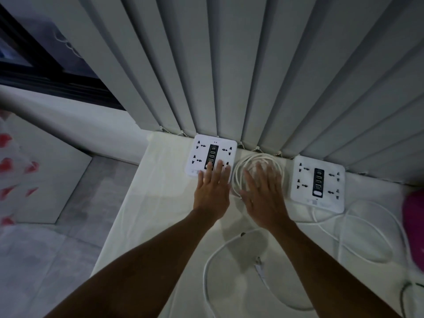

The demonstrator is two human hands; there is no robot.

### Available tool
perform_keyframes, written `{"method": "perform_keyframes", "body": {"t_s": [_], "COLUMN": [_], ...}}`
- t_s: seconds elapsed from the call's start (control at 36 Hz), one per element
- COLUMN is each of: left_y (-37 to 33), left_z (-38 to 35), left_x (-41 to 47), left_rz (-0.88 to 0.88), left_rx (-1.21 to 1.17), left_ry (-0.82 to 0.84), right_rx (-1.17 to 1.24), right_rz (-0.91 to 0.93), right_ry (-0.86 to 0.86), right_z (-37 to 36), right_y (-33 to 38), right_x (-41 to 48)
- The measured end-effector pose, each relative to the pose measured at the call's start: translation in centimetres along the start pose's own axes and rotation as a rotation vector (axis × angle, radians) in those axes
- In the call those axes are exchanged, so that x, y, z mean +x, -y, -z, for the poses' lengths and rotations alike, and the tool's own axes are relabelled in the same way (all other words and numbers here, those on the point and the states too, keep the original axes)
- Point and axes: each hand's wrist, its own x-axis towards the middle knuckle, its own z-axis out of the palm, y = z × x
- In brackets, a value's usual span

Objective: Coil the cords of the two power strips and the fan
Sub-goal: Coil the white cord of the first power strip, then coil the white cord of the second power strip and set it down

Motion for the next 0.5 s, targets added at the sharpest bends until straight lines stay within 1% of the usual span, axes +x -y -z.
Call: {"method": "perform_keyframes", "body": {"t_s": [0.17, 0.28, 0.39, 0.44, 0.5], "left_y": [0.3, 0.3, 0.4, 0.6, 0.7], "left_z": [0.7, 1.3, 2.1, 2.6, 3.1], "left_x": [0.1, 0.2, 0.5, 0.7, 0.6], "left_rz": [-0.007, -0.012, -0.02, -0.031, -0.056], "left_rx": [-0.003, -0.031, -0.004, -0.005, -0.02], "left_ry": [0.043, 0.084, 0.146, 0.176, 0.177], "right_rx": [-0.048, -0.095, -0.072, -0.019, 0.025], "right_rz": [0.043, 0.017, 0.012, 0.032, 0.035], "right_ry": [0.061, 0.07, 0.127, 0.107, 0.047], "right_z": [-0.5, 0.2, 1.5, 2.1, 2.5], "right_y": [-0.8, -0.9, -0.3, 0.2, 0.8], "right_x": [1.1, 2.1, 2.1, 1.5, 0.6]}}
